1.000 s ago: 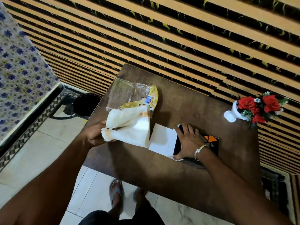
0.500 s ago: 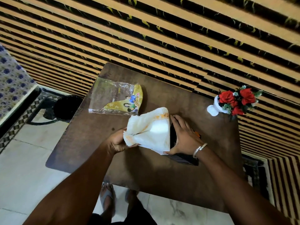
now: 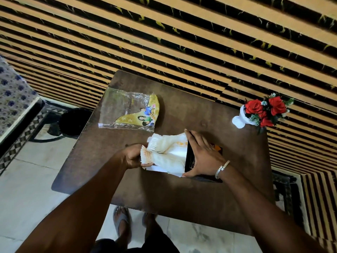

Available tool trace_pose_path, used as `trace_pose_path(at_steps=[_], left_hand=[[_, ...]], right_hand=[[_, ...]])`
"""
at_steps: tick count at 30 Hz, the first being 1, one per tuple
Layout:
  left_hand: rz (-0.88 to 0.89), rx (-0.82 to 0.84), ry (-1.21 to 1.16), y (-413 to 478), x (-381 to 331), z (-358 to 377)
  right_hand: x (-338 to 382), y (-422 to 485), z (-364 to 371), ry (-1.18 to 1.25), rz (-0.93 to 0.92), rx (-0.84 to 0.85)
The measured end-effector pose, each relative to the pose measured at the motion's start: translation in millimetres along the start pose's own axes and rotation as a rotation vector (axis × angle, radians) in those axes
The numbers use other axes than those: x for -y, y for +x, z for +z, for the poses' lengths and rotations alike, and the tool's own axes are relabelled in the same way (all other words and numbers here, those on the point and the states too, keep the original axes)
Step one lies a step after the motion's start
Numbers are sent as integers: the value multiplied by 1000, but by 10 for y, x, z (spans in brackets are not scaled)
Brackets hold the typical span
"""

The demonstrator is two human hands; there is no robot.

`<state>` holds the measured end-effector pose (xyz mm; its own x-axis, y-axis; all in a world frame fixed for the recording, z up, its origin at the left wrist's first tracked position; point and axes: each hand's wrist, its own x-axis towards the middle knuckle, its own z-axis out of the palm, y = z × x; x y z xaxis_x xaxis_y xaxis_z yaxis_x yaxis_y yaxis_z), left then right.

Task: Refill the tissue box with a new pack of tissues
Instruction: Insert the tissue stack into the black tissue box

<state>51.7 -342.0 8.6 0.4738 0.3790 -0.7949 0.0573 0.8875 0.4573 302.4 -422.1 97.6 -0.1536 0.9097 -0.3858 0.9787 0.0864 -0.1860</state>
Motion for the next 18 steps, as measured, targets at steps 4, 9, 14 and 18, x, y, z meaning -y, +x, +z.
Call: trace_pose_path(at_steps=[4,9,14,18], left_hand=[[-30,-16,26,46,-46,-9],[18,-97,-96,54,-48,157],[70,-111,-123,48,69,313],[64,-92,-88,64,126,321]], right_hand=[[55,15,3,-37,-39,-20],[63,56,42,-71,-40,-31],[4,65,1,17,-29,-67],[22,61,22,11,-36,-54]])
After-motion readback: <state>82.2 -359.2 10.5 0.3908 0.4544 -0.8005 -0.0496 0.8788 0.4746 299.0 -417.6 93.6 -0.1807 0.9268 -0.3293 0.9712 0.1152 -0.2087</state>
